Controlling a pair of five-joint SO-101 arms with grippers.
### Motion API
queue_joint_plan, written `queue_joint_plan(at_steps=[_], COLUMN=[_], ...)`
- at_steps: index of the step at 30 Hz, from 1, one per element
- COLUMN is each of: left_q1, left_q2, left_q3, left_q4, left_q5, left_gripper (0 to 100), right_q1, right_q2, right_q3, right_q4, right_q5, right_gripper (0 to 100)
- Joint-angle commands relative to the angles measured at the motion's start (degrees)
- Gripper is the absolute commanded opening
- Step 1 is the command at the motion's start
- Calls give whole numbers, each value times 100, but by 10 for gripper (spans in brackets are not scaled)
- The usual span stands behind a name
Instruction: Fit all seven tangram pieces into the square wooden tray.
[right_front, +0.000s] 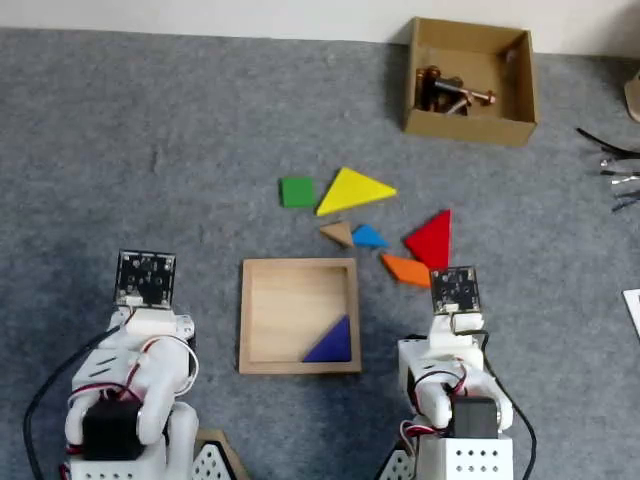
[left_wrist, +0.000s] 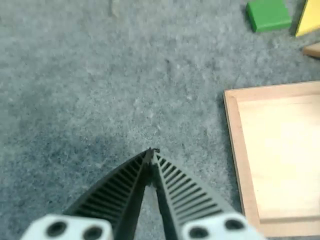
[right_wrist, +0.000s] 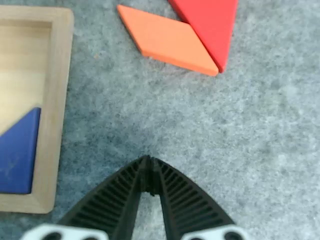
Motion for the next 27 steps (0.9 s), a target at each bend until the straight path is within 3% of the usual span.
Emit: queue_joint_plan(at_steps=[1, 23, 27], left_q1=[-57, -22, 4], left_q2=[75, -13, -13], left_q3=[57, 1657, 2000], left_q4=[-35, -193, -782], left_q5=[35, -360, -352], left_gripper=[5, 7, 7], right_q1=[-40, -40, -40], right_q2=[-75, -75, -75], right_q3=[699, 699, 699], right_q4=[-40, -40, -40], right_q5=[-26, -26, -26], right_gripper=[5, 5, 5])
